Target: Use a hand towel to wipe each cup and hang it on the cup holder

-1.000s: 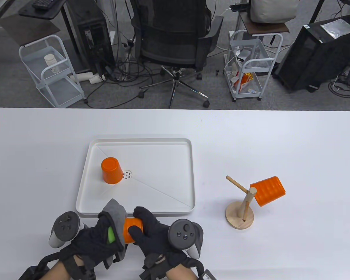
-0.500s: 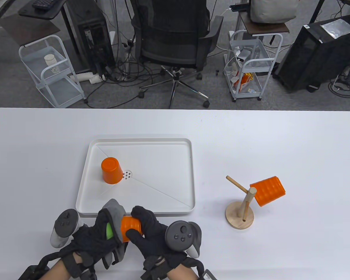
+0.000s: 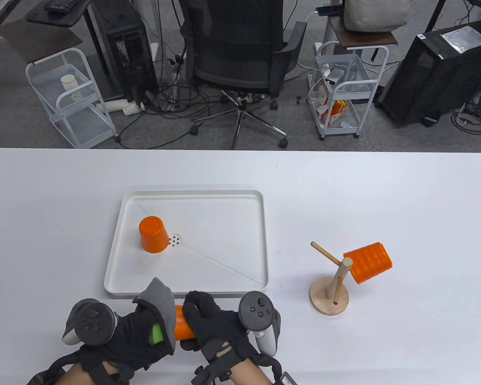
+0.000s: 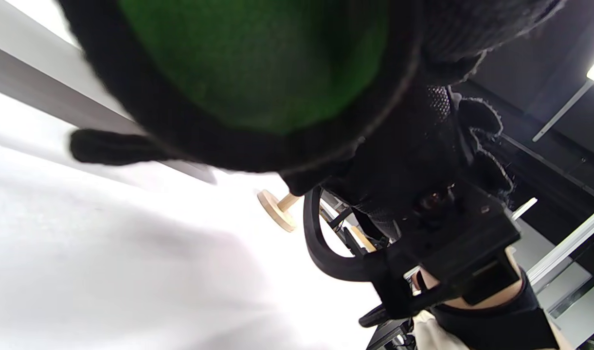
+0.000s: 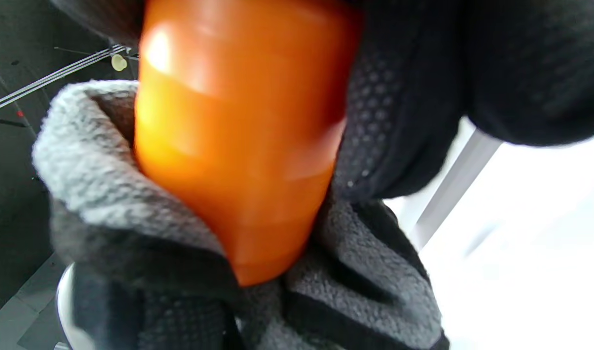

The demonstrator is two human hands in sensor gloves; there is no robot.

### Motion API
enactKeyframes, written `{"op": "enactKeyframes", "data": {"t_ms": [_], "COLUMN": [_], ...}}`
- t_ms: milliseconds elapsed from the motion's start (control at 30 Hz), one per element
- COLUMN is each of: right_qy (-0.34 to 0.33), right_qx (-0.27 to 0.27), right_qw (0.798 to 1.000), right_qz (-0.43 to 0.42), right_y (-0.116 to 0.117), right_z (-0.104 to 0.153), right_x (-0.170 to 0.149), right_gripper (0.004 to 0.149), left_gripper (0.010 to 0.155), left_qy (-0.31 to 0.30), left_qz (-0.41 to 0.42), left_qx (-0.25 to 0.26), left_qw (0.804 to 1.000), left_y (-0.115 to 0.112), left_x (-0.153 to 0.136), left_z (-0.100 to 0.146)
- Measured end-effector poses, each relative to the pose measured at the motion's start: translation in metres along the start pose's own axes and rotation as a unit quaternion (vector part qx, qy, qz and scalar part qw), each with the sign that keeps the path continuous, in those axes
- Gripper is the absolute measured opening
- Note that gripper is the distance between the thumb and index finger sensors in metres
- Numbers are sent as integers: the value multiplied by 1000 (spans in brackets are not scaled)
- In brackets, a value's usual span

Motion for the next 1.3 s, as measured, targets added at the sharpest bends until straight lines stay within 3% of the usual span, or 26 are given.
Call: {"op": "enactKeyframes", "data": {"t_ms": [333,700,1033,1200,1300], "right_qy": [-148,-279,-278,-231,-197], "right_qx": [-11,-2,-17,-59,-90], "right_qw": [980,919,859,835,808], "right_qz": [130,279,430,496,547], "right_y": [9,16,1,-28,-47], "right_z": [5,14,24,27,26], "right_x": [24,56,106,137,157], "right_gripper": [71,71,66,70,72], "left_gripper": [81,82,79,79,78], "left_qy": [2,-1,11,10,8], "left_qz": [155,241,271,286,286], "left_qx": [23,41,69,85,86], "left_qw": [988,970,960,954,954], "left_y": [3,4,9,15,15], "left_x": [-20,-29,-34,-36,-36], "left_z": [0,2,5,8,8]}}
Point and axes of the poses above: the tracker on the back of each hand, its own x axis roughly to the thumb side, its own z axis roughly from the fingertips to the wrist, y = z × x, the point moved 1 cm from there along -z, roughly from the wrist to the fingertips
